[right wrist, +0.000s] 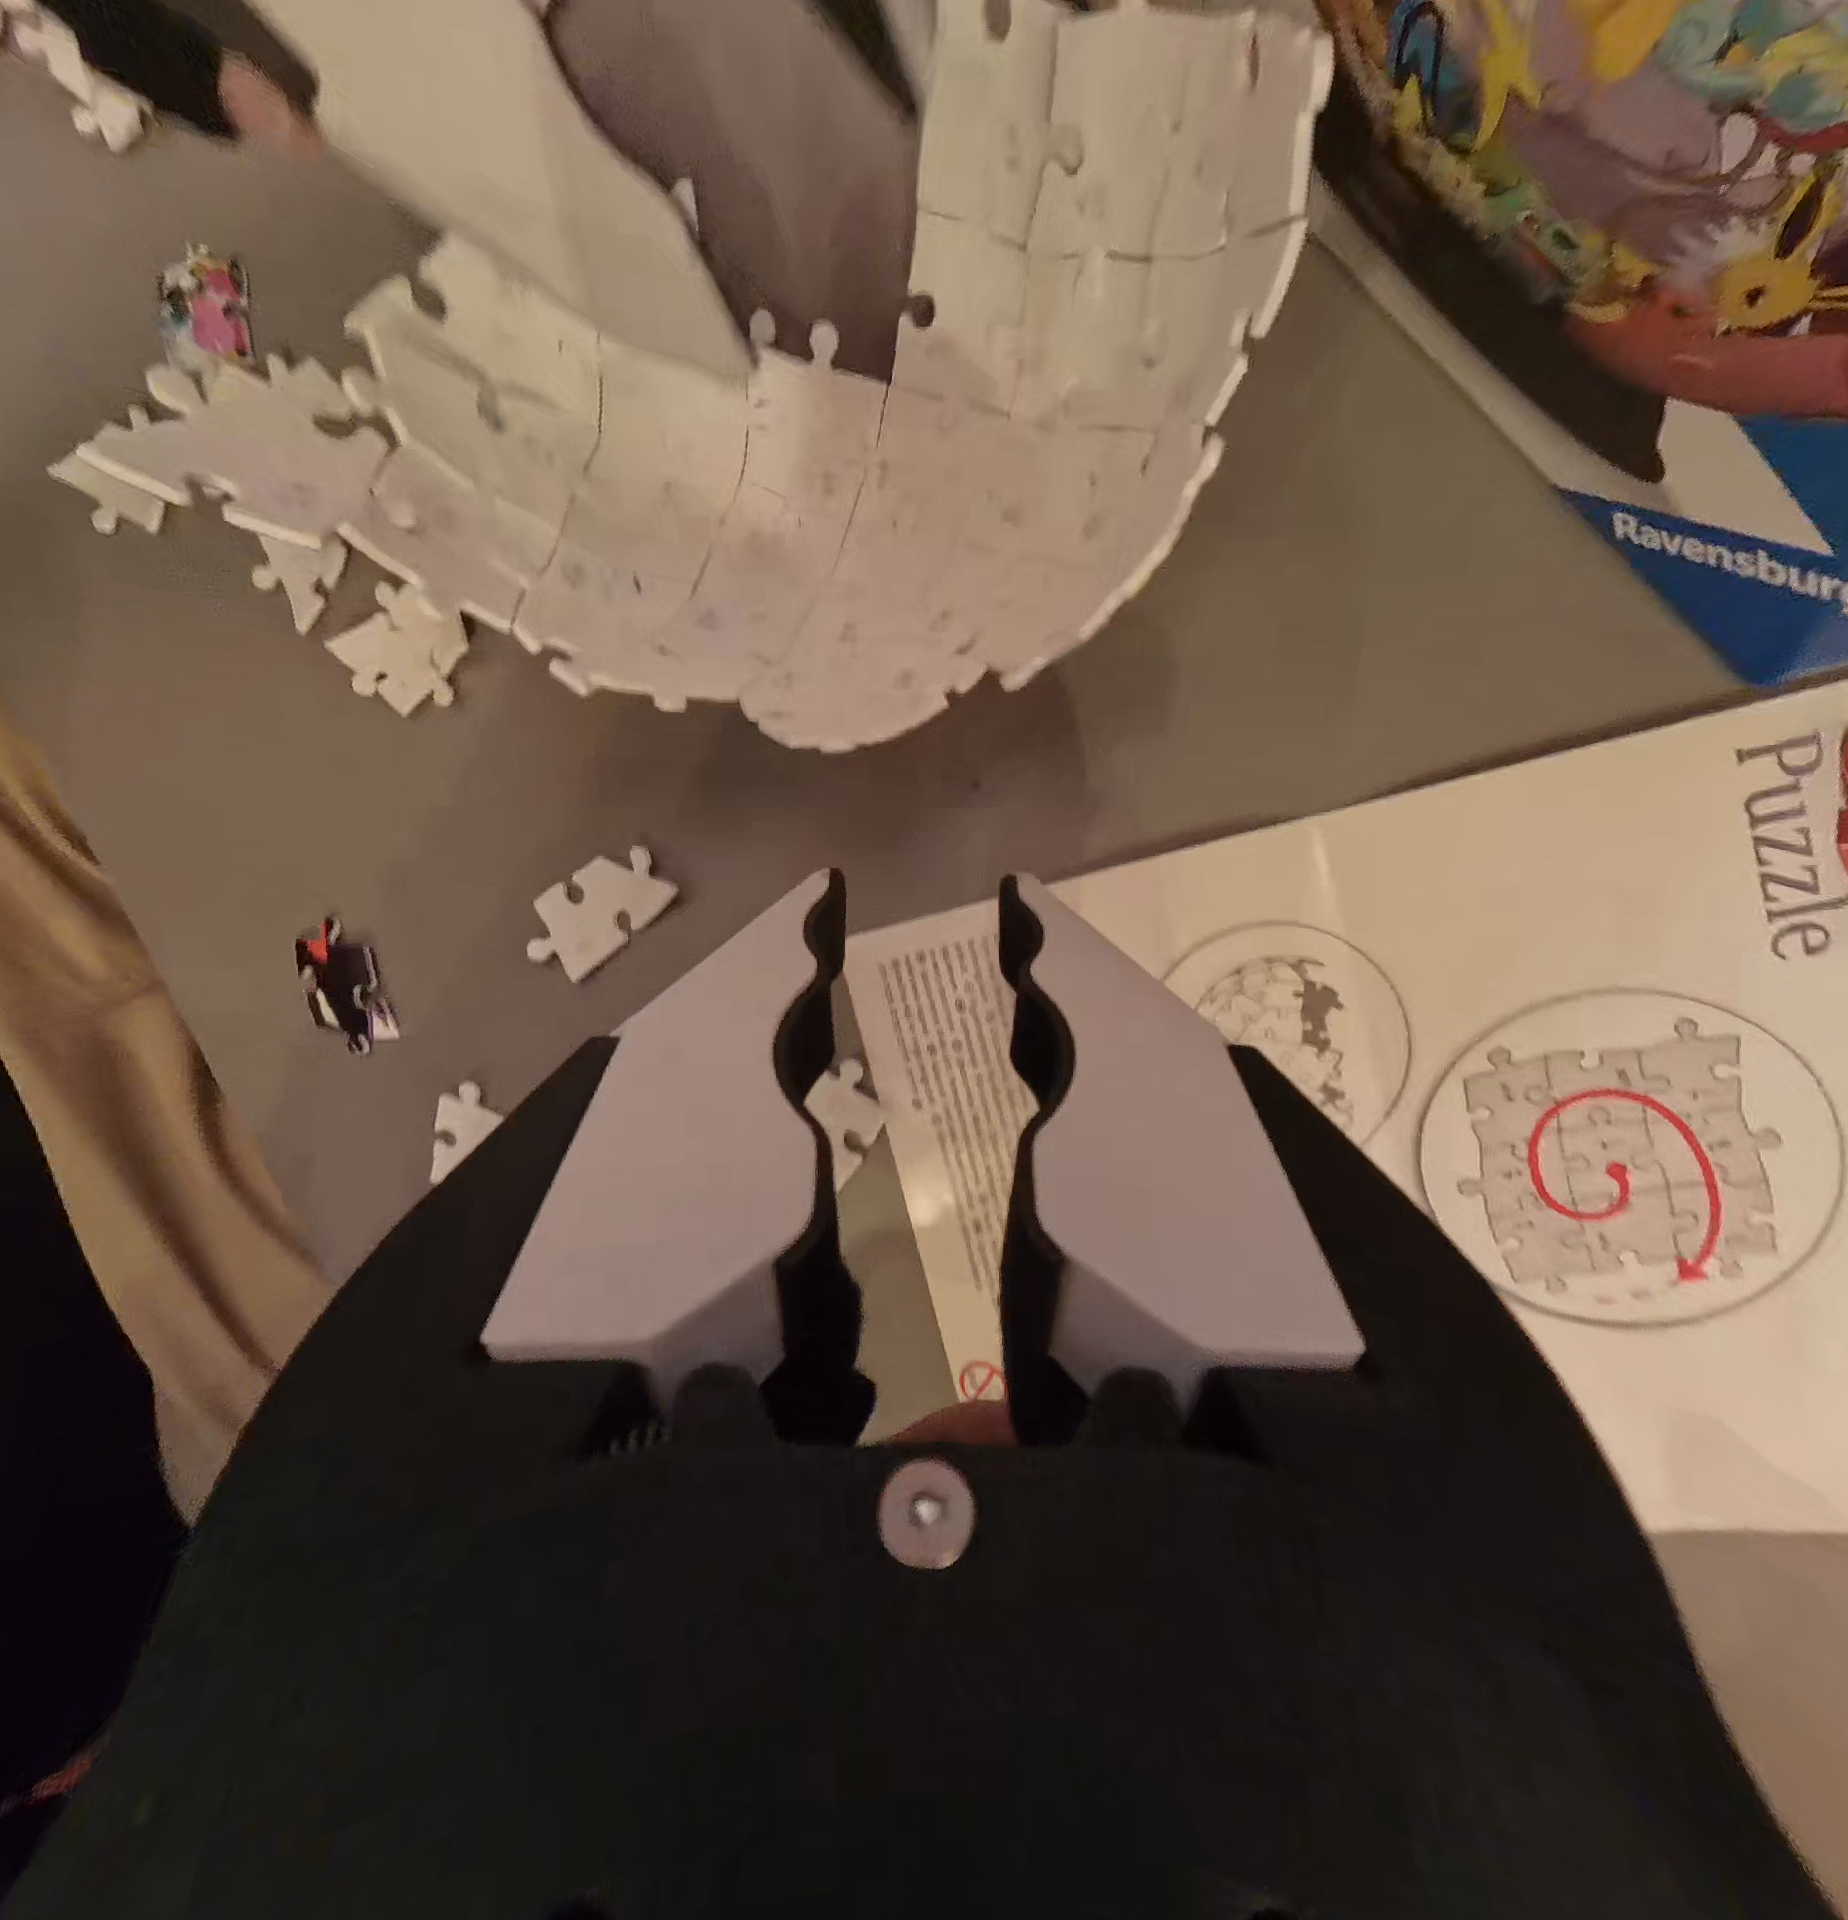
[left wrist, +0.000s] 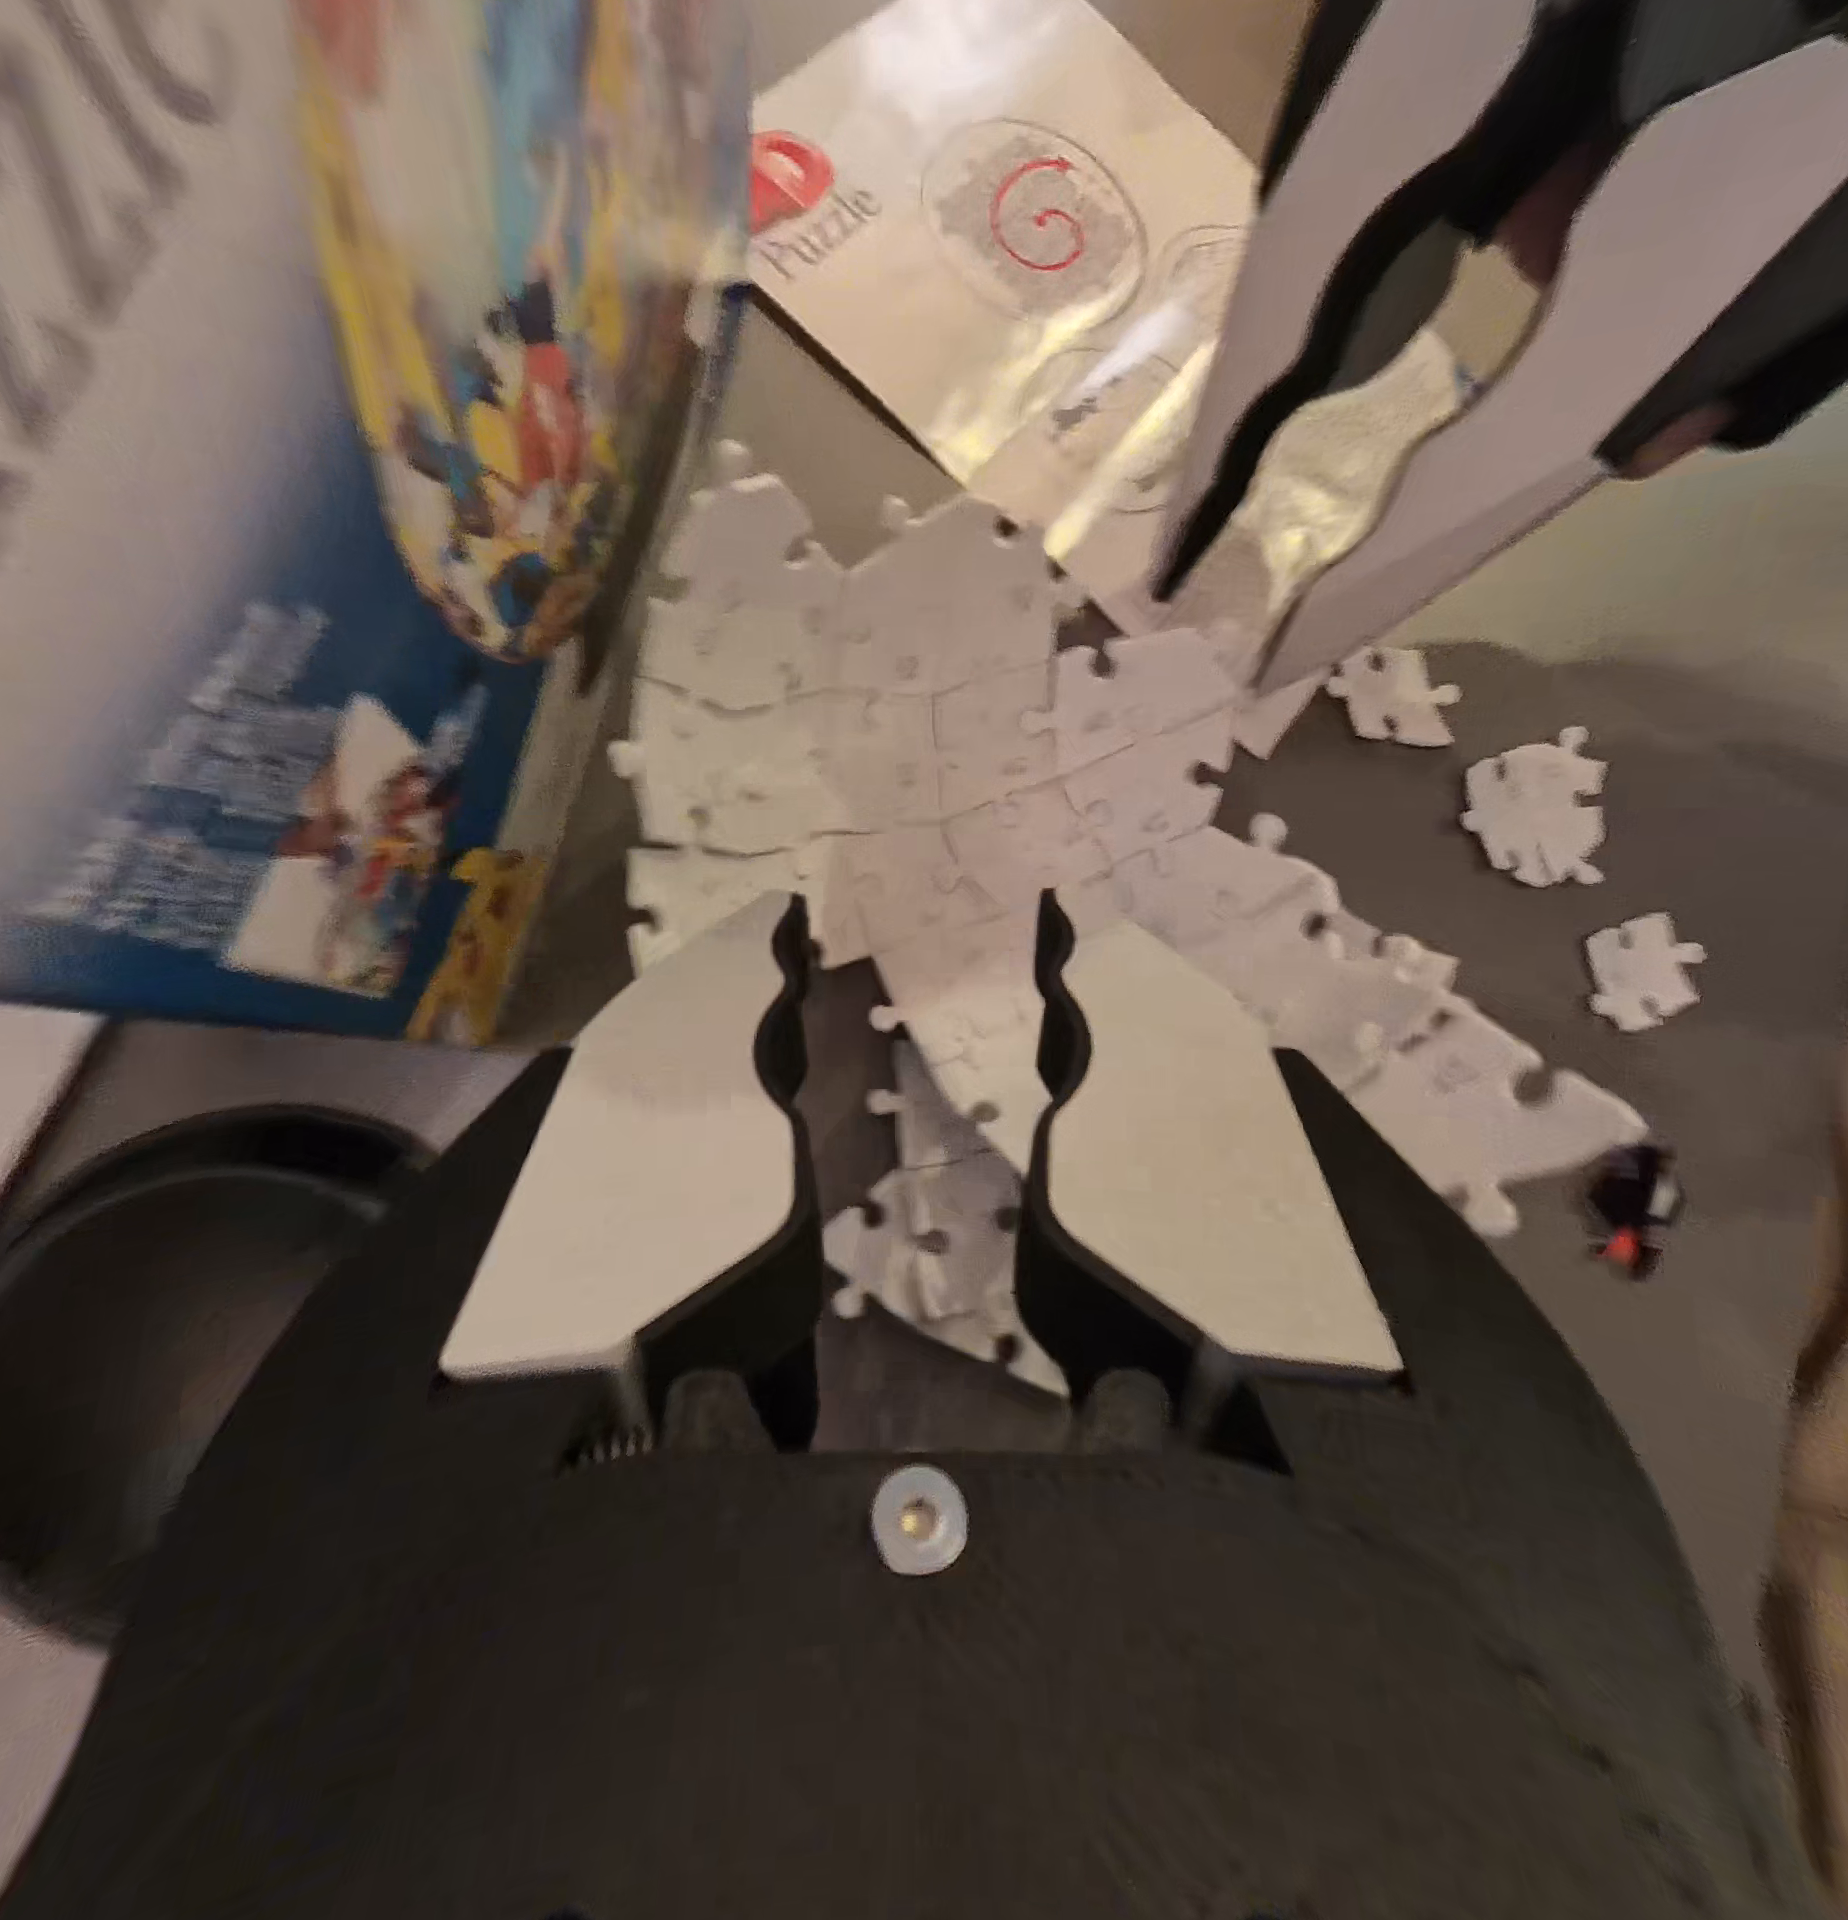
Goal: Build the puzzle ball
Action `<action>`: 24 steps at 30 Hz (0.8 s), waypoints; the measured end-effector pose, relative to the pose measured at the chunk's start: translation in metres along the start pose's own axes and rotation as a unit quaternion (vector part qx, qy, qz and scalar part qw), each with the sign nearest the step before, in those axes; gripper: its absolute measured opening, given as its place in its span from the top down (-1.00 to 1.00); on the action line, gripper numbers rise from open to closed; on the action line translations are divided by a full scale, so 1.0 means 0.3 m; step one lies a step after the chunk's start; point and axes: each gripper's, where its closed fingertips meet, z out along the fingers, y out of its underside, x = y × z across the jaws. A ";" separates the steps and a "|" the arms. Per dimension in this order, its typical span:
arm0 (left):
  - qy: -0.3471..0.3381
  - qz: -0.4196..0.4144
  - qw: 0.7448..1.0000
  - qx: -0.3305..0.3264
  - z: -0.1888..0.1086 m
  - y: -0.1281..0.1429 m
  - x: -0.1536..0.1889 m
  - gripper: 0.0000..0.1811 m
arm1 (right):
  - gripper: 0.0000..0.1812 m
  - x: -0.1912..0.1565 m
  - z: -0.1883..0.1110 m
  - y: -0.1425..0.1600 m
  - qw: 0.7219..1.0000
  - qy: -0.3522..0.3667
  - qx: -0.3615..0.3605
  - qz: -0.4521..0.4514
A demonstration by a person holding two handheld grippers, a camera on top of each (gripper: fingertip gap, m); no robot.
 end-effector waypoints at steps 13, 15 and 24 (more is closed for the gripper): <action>-0.078 0.027 0.995 0.049 -0.183 -0.046 0.067 0.47 | 0.58 -0.006 -0.028 -0.065 0.998 -0.025 0.055 0.028; -0.103 0.042 0.993 0.032 -0.182 -0.074 0.016 0.41 | 0.58 0.020 0.006 -0.043 0.999 0.000 0.031 0.029; -0.081 0.042 0.993 -0.069 -0.040 -0.002 -0.084 0.26 | 0.85 0.009 0.101 -0.095 0.998 -0.014 0.064 0.003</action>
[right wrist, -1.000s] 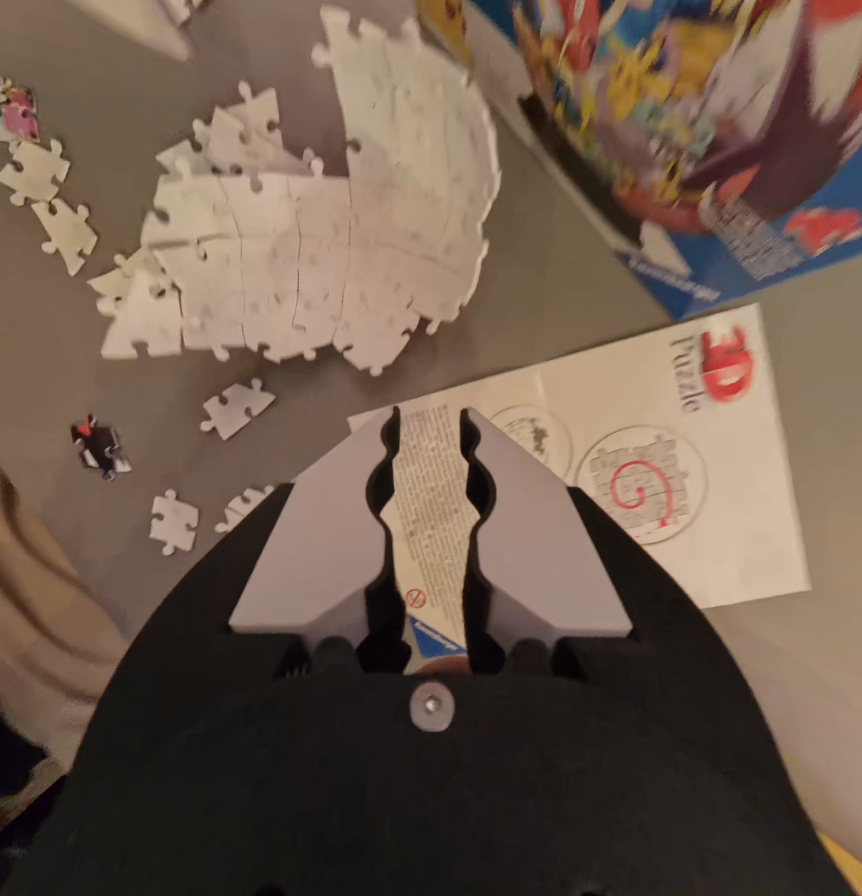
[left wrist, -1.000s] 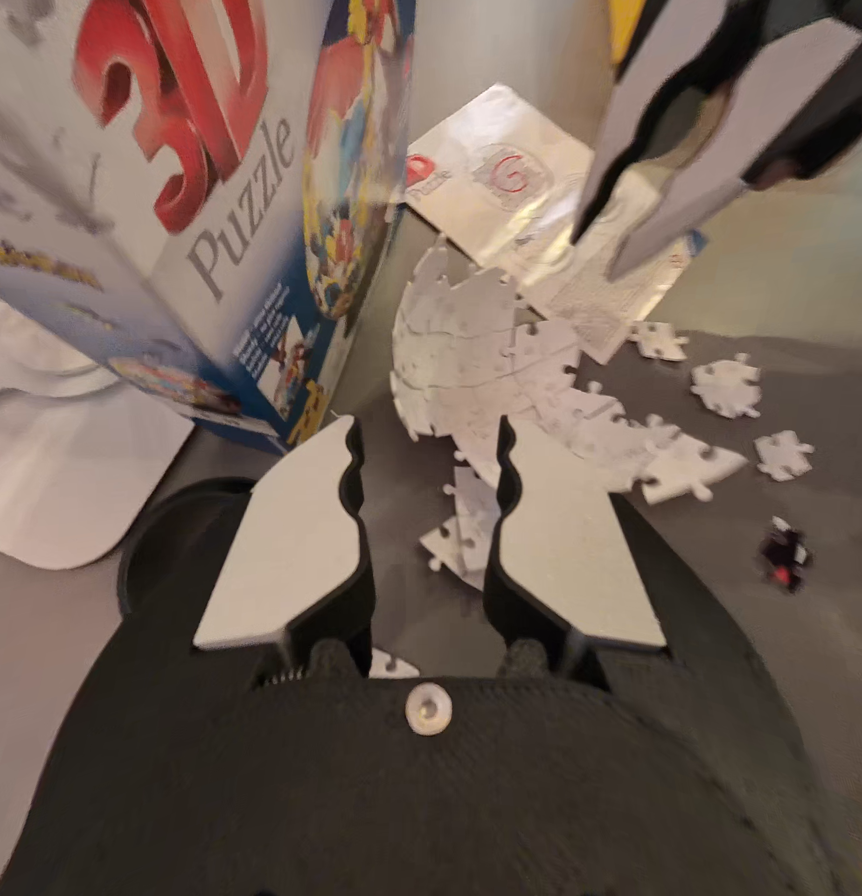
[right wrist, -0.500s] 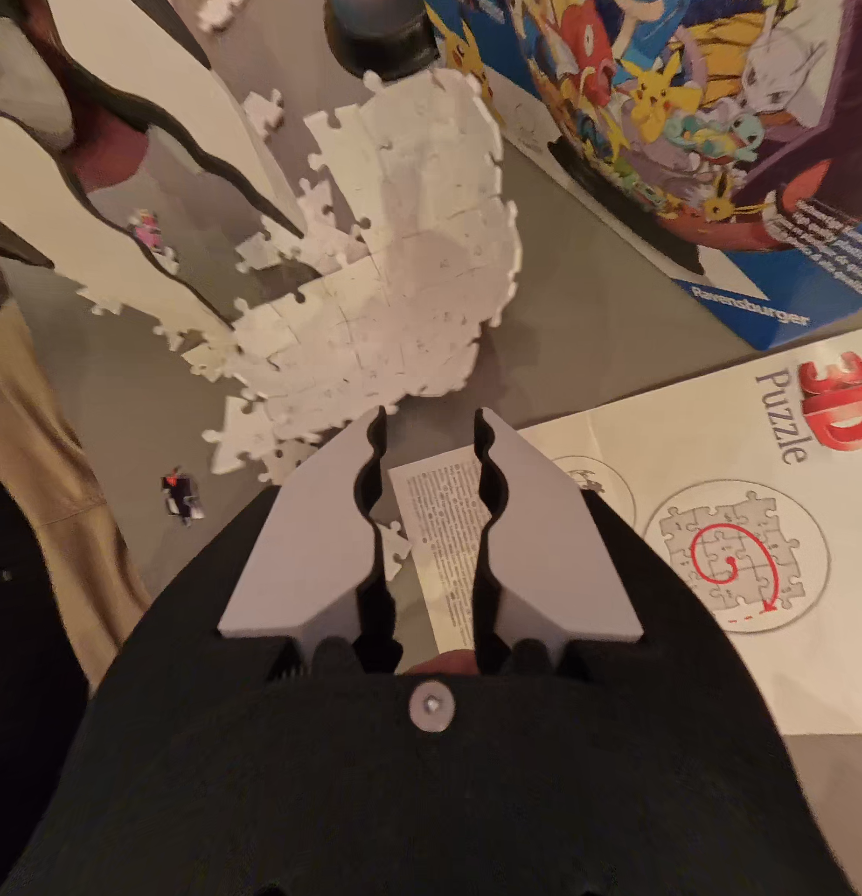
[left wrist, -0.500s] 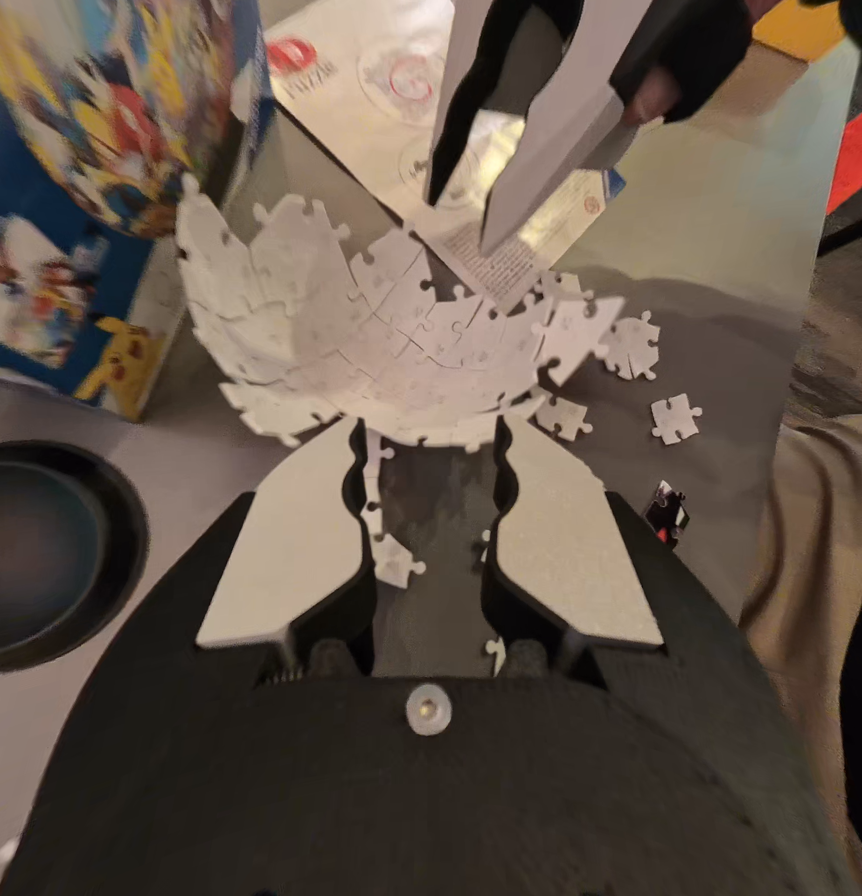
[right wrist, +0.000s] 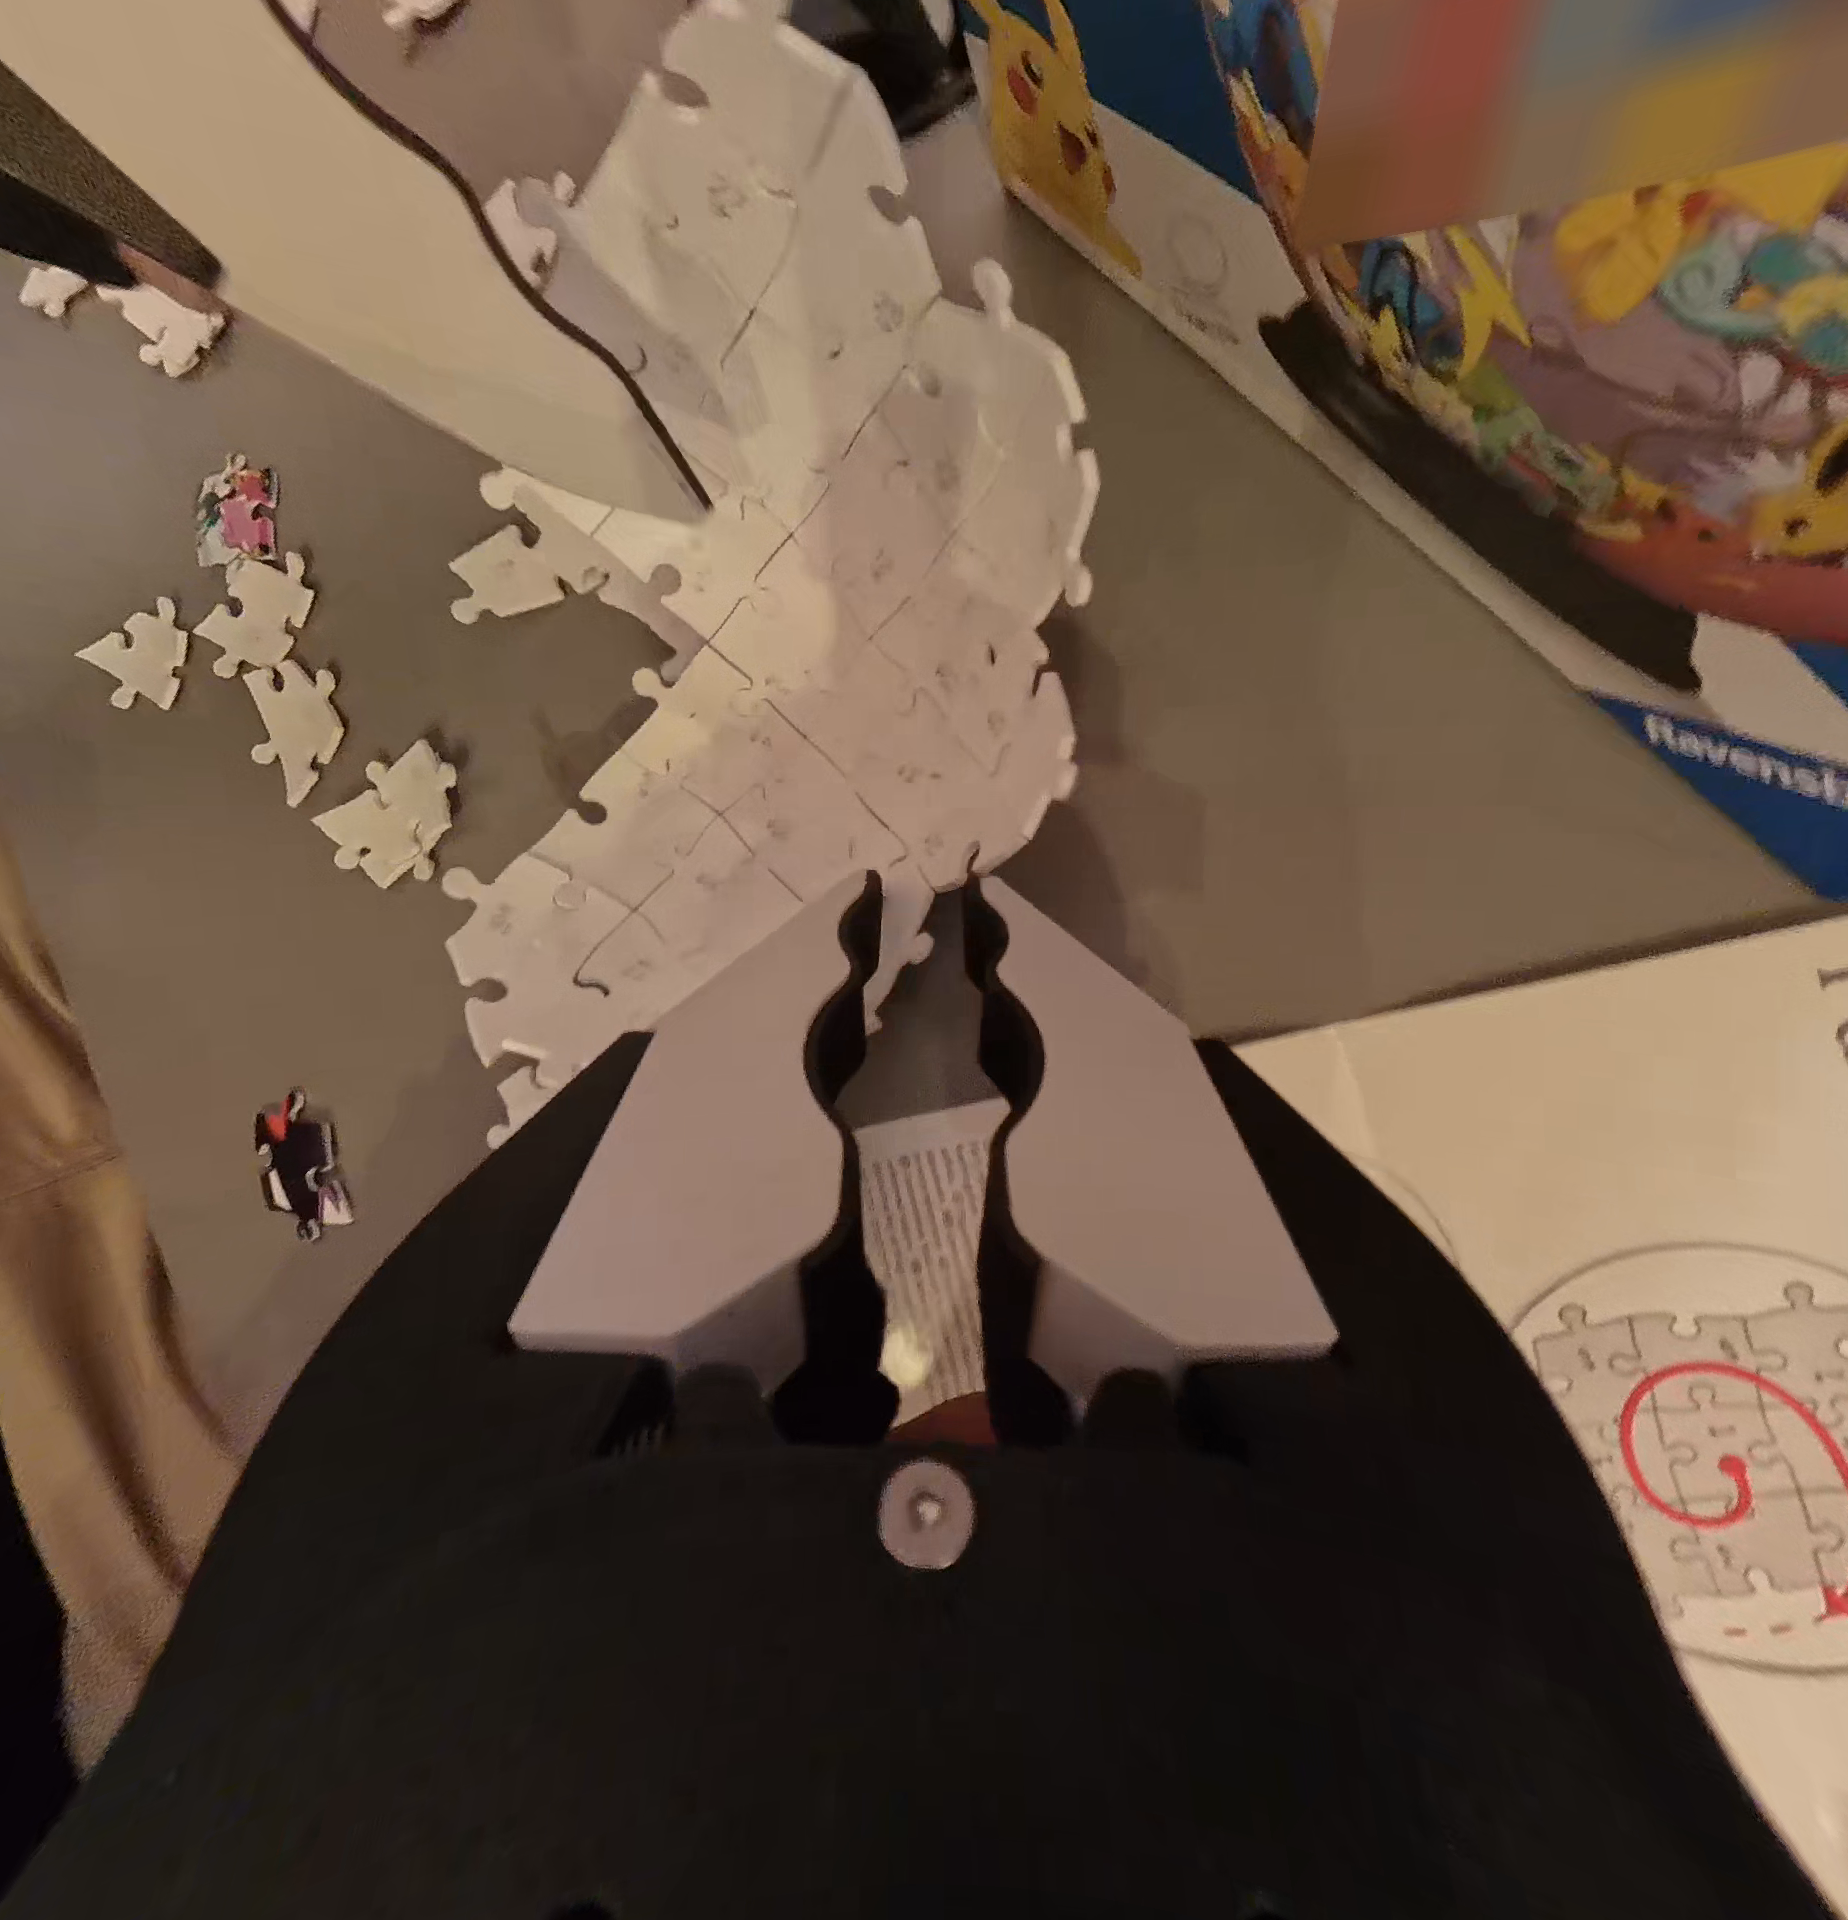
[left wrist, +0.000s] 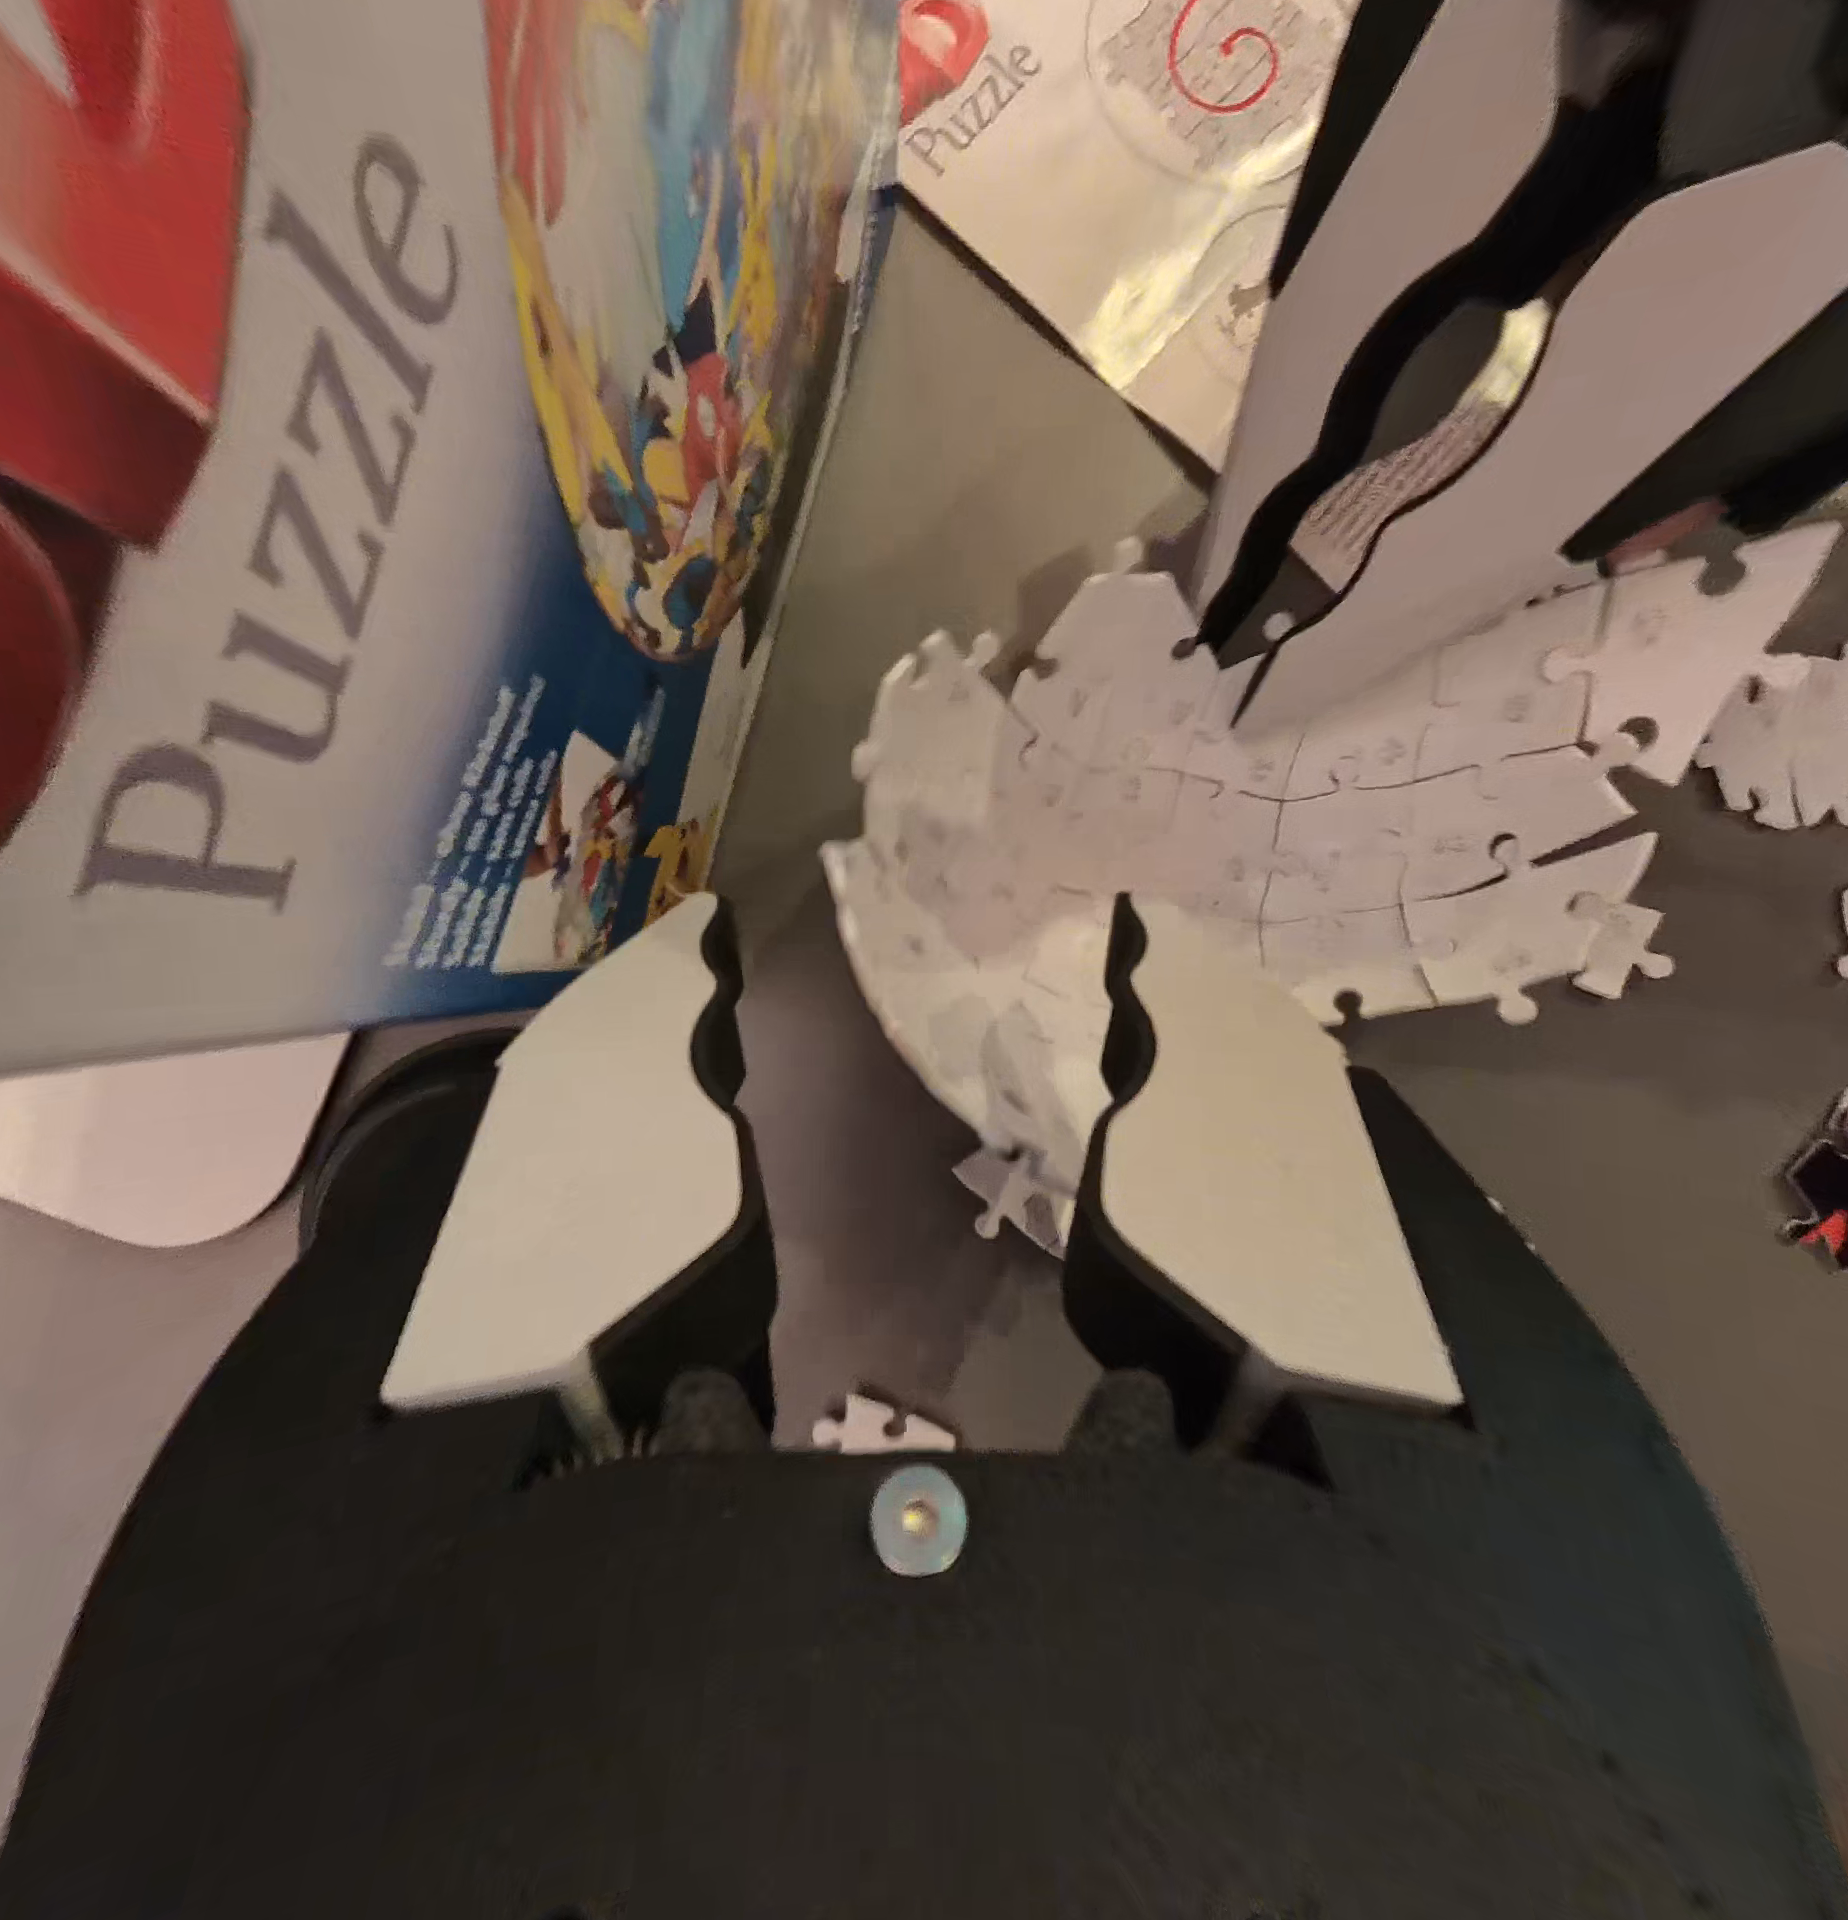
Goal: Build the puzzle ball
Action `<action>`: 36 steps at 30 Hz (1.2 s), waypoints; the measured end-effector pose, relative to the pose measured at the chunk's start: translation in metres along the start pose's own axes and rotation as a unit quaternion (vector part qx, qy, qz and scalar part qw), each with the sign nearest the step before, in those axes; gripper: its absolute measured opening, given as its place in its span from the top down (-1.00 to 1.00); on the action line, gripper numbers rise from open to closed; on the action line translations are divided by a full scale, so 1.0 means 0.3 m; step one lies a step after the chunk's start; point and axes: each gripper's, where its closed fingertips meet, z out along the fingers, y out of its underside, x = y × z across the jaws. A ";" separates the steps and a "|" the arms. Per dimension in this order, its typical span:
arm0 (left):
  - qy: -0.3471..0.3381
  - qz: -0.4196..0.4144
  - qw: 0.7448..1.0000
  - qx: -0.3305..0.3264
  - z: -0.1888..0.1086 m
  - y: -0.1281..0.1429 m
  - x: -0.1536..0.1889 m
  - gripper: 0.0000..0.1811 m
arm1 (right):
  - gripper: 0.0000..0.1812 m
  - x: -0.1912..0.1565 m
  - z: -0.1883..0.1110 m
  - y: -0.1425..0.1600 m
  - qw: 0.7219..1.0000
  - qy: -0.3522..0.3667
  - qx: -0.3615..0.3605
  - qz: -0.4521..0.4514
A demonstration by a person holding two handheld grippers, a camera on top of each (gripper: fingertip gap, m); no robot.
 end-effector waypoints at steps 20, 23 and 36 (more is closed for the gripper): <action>0.076 -0.010 0.997 0.014 0.012 0.052 0.066 0.89 | 0.75 -0.069 -0.025 -0.085 0.997 -0.028 0.034 -0.071; 0.081 -0.012 0.996 0.032 0.006 0.042 0.088 0.90 | 0.67 -0.082 -0.063 -0.116 0.995 -0.028 0.053 -0.075; 0.029 0.006 0.997 0.074 -0.036 -0.008 0.121 0.93 | 0.99 -0.109 -0.007 -0.139 0.991 -0.044 0.087 -0.089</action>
